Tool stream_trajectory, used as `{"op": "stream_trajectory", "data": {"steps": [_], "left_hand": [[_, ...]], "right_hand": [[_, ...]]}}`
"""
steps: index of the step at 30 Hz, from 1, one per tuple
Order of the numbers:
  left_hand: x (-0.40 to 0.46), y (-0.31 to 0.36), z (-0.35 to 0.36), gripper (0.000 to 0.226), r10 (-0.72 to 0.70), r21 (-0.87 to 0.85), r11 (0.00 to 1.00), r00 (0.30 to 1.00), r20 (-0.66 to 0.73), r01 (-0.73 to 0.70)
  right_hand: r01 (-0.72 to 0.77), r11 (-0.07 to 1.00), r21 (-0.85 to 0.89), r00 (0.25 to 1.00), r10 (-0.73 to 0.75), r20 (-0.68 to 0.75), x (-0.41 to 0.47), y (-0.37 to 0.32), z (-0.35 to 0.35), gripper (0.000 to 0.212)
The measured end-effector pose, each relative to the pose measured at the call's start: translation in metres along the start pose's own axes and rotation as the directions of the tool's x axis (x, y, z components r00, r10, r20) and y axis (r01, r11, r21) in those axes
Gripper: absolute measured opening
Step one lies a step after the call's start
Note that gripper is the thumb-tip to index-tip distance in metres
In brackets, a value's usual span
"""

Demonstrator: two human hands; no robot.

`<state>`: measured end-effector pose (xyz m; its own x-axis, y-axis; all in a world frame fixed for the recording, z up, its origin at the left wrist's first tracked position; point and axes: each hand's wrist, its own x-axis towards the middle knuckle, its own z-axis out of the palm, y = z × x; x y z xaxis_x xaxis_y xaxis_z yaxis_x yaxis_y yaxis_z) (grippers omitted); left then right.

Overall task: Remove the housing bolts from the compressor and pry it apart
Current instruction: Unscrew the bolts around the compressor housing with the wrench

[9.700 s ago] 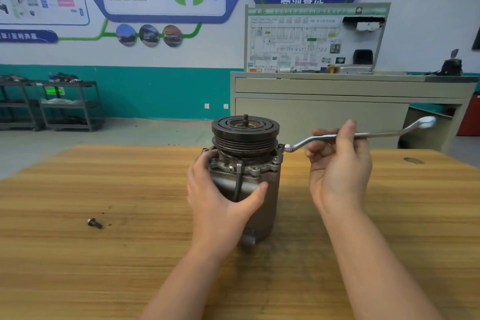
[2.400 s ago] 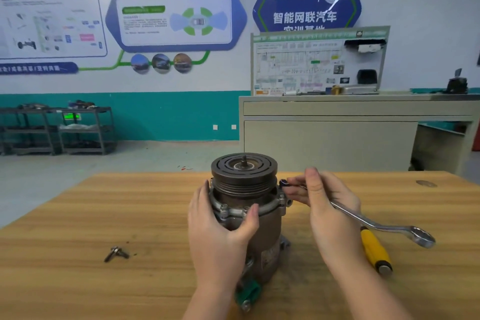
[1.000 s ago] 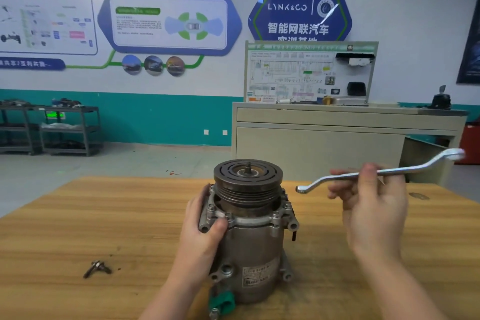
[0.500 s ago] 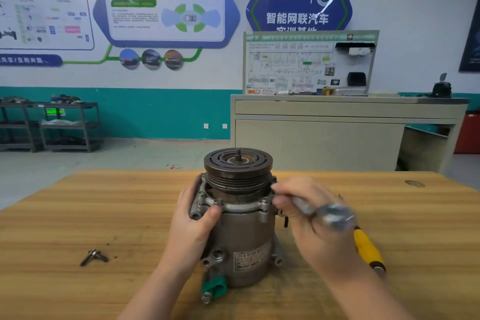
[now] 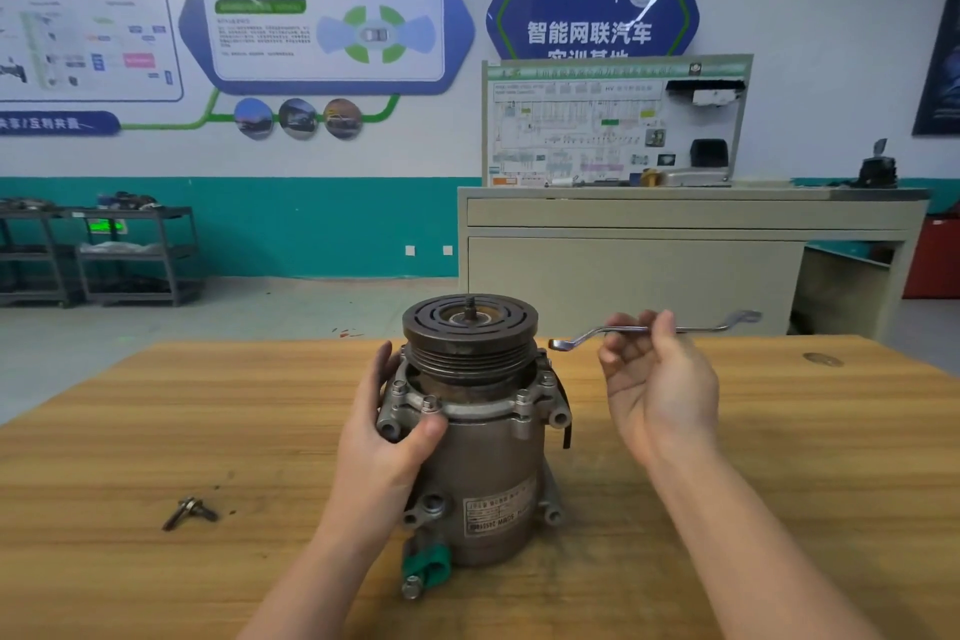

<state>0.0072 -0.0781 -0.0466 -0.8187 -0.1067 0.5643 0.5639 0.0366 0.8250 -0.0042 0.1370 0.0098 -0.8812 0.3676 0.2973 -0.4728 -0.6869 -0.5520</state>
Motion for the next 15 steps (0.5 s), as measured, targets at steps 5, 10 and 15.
{"op": "stream_trajectory", "data": {"steps": [5, 10, 15], "left_hand": [[0.001, -0.002, -0.001, 0.108, -0.024, 0.013, 1.000, 1.000, 0.016, 0.024], [0.001, -0.001, 0.000, 0.106, -0.013, 0.027, 1.000, 1.000, 0.003, 0.013], [0.001, -0.003, 0.000, 0.106, -0.020, 0.019, 1.000, 1.000, -0.003, 0.020]], "right_hand": [[0.413, 0.853, -0.318, 0.909, -0.368, 0.194, -0.021, 0.003, 0.002, 0.023], [0.682, 0.640, -0.354, 0.723, -0.520, 0.454, -0.040, 0.000, 0.008, 0.016], [0.945, 0.199, -0.259, 0.323, -0.462, 0.826, -0.046, 0.007, -0.001, 0.027]]}}
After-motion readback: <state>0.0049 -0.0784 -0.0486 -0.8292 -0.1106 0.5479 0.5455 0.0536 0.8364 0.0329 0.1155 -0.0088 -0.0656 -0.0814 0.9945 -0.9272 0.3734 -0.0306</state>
